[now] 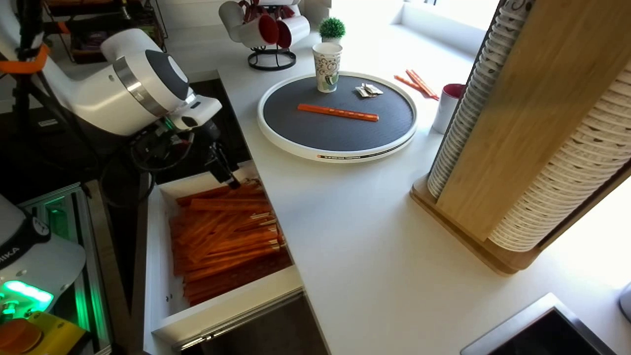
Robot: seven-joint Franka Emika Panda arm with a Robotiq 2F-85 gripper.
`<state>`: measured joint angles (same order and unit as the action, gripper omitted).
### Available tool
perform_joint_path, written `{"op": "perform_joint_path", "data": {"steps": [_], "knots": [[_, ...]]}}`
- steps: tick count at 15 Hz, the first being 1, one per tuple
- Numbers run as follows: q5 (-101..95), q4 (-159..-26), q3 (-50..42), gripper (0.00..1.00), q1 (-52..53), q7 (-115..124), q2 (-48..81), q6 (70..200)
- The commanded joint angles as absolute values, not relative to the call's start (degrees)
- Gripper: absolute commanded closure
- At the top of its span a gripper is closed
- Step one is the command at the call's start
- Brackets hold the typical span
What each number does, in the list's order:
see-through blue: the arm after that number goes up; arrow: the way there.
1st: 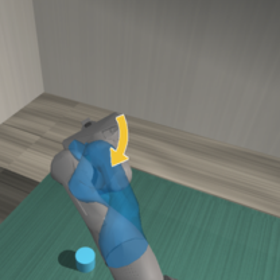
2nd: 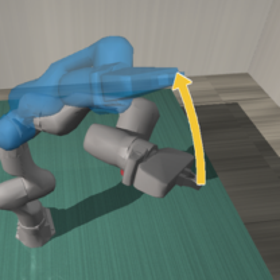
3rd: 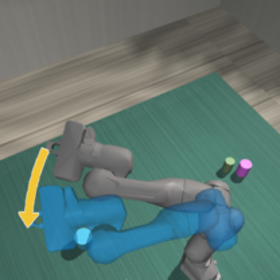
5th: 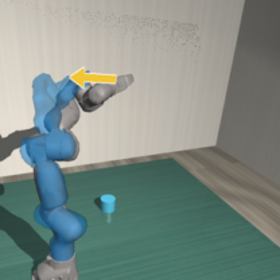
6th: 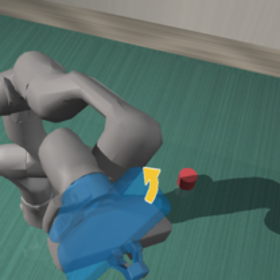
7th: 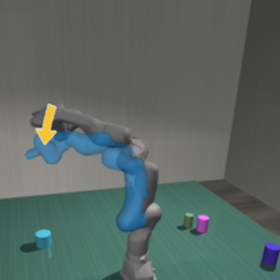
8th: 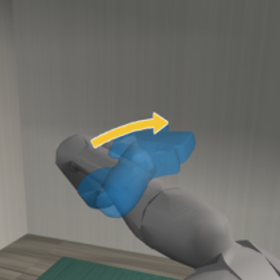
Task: Put the ruler inside the drawer
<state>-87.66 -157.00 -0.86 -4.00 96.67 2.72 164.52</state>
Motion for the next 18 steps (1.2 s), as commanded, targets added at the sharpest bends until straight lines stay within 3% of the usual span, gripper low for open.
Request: {"op": "perform_joint_path", "data": {"steps": [1,6,11,15,18], "knots": [[-85.64,-160.75,-1.71,0.0,-5.11,91.02,-6.06,173.01],[-82.39,-161.01,-4.56,0.0,-5.78,87.18,-9.53,187.02],[-92.18,-157.32,-8.48,0.0,-6.66,100.44,-6.22,198.52],[-105.01,-157.26,-8.66,0.0,-8.01,115.95,-8.79,198.71],[-102.16,-157.16,-8.86,0.0,-7.48,112.15,-7.3,198.28]]}}
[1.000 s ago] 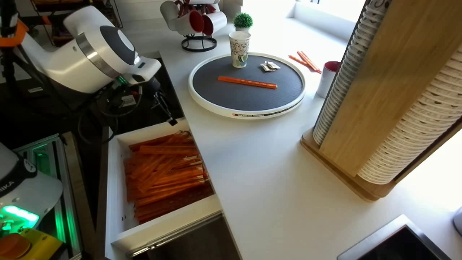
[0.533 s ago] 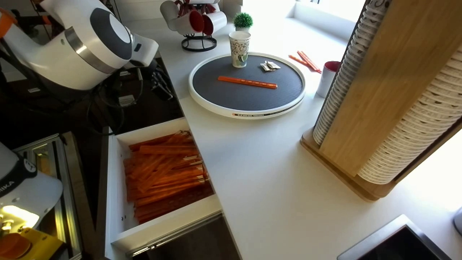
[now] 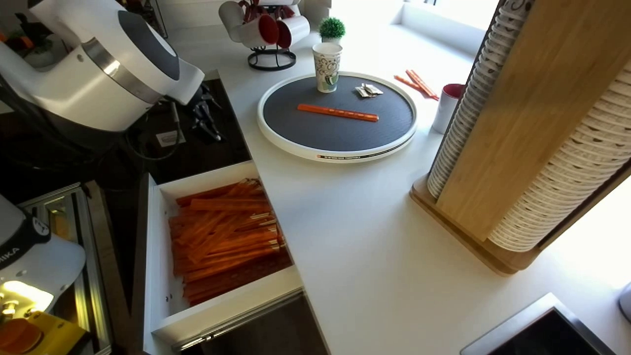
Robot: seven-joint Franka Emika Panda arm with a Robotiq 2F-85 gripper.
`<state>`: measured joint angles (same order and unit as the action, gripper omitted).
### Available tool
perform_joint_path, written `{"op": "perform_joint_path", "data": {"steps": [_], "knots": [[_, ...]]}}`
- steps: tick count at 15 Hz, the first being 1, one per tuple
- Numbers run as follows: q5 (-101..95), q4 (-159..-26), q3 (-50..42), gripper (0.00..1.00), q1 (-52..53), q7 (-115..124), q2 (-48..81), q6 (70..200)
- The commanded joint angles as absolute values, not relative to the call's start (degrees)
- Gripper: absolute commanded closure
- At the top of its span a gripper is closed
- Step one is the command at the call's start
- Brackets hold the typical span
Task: Put the ruler inside the drawer
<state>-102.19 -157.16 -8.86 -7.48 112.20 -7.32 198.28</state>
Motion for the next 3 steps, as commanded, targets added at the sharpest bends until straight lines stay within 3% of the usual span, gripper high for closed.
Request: {"op": "perform_joint_path", "data": {"steps": [1,3], "knots": [[-102.44,-157.16,-8.86,0.0,-7.5,112.59,-7.59,198.28],[-102.56,-157.16,-8.86,0.0,-7.5,112.88,-7.83,198.28]]}}
